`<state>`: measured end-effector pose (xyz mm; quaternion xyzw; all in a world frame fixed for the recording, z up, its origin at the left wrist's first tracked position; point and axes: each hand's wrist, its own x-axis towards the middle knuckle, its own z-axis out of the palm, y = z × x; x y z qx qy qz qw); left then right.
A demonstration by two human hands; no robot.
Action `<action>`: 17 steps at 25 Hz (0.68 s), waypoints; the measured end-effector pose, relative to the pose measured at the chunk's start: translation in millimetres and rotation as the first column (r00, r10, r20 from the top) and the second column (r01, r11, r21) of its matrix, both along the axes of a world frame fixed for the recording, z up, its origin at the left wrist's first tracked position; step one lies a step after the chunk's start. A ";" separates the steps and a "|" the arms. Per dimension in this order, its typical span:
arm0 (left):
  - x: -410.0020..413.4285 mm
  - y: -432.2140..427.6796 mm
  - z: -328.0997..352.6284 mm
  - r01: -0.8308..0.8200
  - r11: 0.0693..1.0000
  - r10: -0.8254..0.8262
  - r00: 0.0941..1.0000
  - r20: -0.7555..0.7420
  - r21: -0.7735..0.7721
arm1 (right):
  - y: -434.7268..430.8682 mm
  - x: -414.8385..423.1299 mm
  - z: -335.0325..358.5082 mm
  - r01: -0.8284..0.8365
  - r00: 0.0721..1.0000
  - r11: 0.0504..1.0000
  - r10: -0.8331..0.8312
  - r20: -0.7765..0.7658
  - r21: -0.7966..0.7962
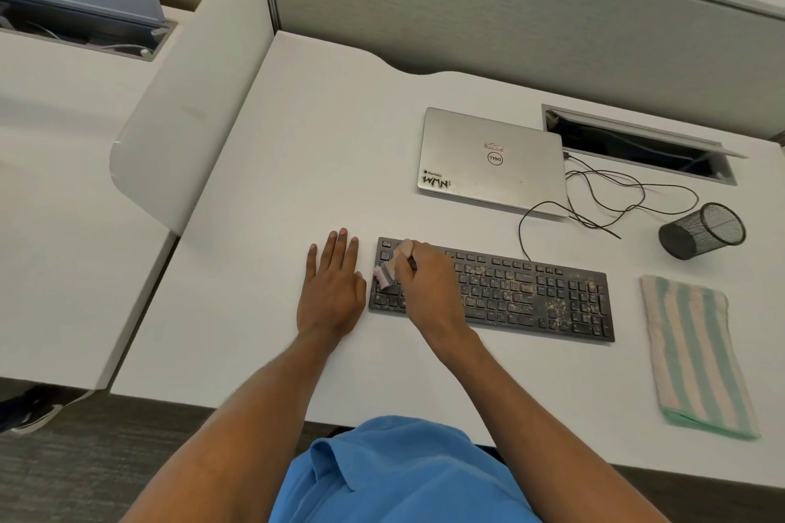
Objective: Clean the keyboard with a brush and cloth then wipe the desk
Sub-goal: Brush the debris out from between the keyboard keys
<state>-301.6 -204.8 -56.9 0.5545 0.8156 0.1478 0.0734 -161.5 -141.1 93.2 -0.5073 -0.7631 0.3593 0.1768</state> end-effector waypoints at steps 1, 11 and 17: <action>-0.1 -0.2 0.5 0.002 1.000 -0.002 1.000 0.001 -0.001 | -0.9 -1.4 -2.1 0.003 1.000 1.000 -0.003 0.011 -0.020; -0.1 0.5 0.6 0.007 1.000 -0.007 1.000 -0.009 -0.001 | 0.4 2.9 4.7 0.024 0.997 0.998 -0.020 0.072 -0.055; -0.1 -0.7 1.3 0.008 1.000 -0.008 1.000 -0.001 -0.004 | -4.4 4.6 7.1 -0.025 0.997 0.997 0.030 0.066 -0.077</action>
